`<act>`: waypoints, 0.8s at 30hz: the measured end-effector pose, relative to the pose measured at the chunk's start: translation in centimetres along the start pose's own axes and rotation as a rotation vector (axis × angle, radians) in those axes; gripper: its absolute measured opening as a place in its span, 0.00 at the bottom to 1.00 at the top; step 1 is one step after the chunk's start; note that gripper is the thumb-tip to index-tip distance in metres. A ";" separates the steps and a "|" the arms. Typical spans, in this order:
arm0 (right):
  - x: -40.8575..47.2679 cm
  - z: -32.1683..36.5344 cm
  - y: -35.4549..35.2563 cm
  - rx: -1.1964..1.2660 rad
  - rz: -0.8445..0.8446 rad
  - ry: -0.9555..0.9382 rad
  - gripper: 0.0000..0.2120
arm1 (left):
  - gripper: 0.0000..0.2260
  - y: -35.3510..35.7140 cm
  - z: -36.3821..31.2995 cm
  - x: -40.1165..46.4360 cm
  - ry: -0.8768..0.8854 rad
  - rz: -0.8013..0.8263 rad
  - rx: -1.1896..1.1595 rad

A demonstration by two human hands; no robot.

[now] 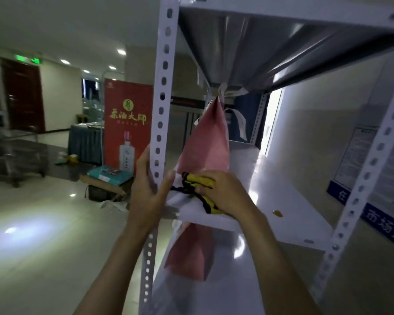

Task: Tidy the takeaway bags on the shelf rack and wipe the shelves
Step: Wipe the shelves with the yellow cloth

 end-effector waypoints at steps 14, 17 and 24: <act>-1.0 1.0 0.7 -0.138 -0.073 0.127 0.14 | 0.12 0.6 -0.1 3.3 0.036 -0.056 0.060; -0.8 1.5 1.0 -0.149 -0.082 0.109 0.15 | 0.11 0.4 0.3 3.4 0.039 -0.056 0.078; -1.0 1.1 0.8 -0.179 -0.110 0.090 0.14 | 0.08 0.6 0.7 3.1 0.016 -0.066 0.045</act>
Point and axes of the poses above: each hand's wrist, its own x-axis towards the middle knuckle, its own y-axis out of the palm, z = x × y, the point moved 2 cm from there along x, towards the middle knuckle, and after that the axes turned 5 degrees about y, right-handed, at the moved point
